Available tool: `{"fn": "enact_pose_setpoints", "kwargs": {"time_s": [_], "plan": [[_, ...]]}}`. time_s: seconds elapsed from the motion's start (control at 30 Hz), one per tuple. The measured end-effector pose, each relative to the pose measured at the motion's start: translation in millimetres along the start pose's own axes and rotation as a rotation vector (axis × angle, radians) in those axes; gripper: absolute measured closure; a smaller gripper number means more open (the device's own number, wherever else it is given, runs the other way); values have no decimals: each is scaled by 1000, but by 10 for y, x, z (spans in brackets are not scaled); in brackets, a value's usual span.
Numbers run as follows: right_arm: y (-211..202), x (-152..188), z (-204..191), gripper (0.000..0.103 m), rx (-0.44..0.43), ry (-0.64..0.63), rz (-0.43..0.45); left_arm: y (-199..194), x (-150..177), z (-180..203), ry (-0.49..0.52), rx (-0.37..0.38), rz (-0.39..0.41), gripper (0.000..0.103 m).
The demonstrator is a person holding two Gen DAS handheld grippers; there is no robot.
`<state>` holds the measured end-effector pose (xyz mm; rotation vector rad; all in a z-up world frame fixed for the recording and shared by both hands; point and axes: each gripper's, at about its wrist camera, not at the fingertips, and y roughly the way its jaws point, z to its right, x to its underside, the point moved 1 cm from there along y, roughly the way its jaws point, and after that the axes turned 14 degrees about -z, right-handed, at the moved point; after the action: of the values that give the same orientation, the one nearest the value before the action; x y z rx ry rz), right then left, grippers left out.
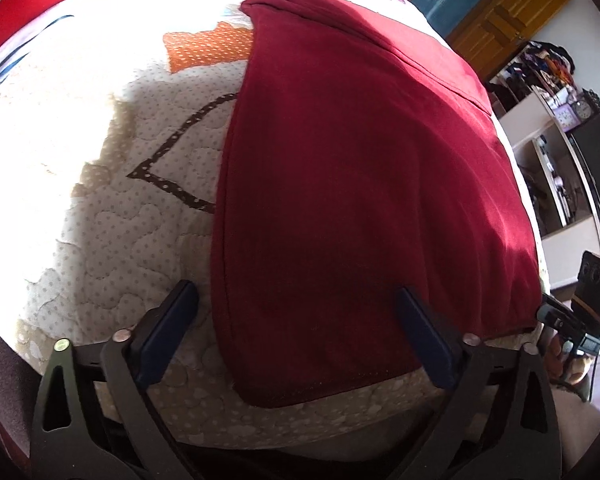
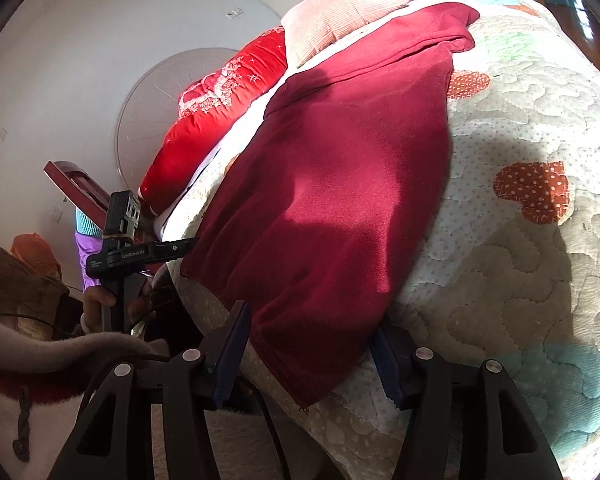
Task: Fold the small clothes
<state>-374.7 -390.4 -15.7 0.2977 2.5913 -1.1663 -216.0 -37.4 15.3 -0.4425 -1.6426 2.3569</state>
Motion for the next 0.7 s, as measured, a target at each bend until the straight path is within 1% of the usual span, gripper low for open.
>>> {"fn": "enact_pose_setpoints", "kwargs": {"time_s": [0.07,0.1,0.13,0.17,0.2,0.23,0.27,0.3,0.33,0.37,0.4,0.47,0.57,0.7], "plan": [[31,4,-45,53,-7,-23,-12,-8,8,12,20,-12,-4,1],[48,3,-54,66,-26,-31,-29,-17,13,-2,17,-5,0,1],[67,1,-64,74,-42,-26,-34,-31,17,-23,8,0,7,2],[84,-3,-64,77,-66,-17,-31,-50,22,-46,-3,-5,15,10],[87,-15,-57,82,-91,-8,-25,-77,25,-70,-12,-29,23,31],[75,-32,-59,85,-107,-2,-15,-119,49,-100,-18,-59,31,44],[38,-54,-58,86,-124,-3,-1,-160,49,-143,-25,-54,33,66],[-7,-87,-69,88,-144,-6,17,-200,48,-197,-34,-5,27,88],[-63,-131,-79,88,-166,-8,37,-224,49,-239,-43,43,17,94],[-122,-182,-90,88,-188,-12,55,-256,38,-257,-41,67,14,95],[-180,-238,-106,88,-204,-19,74,-289,27,-244,-28,69,21,95],[-291,-370,-142,88,-215,-36,114,-364,-23,-190,5,73,41,95],[-435,-587,-169,88,-237,-47,177,-482,-166,-139,34,114,79,96],[-620,-923,-197,89,-230,-75,259,-674,-447,-67,43,144,137,96]]}}
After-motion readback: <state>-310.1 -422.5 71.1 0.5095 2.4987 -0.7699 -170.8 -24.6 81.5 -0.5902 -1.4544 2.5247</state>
